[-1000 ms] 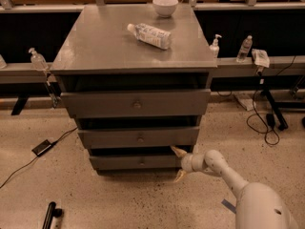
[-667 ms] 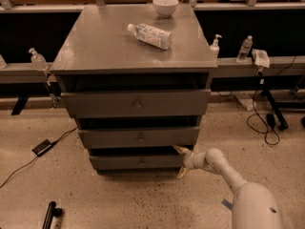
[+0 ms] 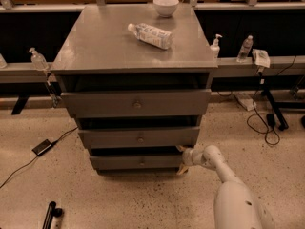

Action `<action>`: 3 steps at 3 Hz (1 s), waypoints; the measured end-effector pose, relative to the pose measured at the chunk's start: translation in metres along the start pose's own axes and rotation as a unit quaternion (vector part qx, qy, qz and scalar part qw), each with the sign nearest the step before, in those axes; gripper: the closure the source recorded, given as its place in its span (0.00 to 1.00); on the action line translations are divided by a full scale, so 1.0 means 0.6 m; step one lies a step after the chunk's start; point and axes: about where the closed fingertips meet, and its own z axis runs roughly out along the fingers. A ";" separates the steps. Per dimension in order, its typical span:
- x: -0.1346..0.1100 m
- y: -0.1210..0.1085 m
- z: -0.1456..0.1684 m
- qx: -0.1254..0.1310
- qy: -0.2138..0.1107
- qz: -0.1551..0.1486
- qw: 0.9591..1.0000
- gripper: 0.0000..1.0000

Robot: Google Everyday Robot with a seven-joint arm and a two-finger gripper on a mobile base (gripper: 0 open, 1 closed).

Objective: Open bottom drawer

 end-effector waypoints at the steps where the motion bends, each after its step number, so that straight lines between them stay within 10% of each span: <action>1: 0.027 0.013 0.015 0.003 0.013 0.000 1.000 0.00; 3: 0.054 0.057 0.042 -0.023 0.026 -0.004 0.999 0.43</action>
Offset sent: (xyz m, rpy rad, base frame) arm 0.0132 -0.0277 -0.0631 -0.1040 0.0048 -0.0250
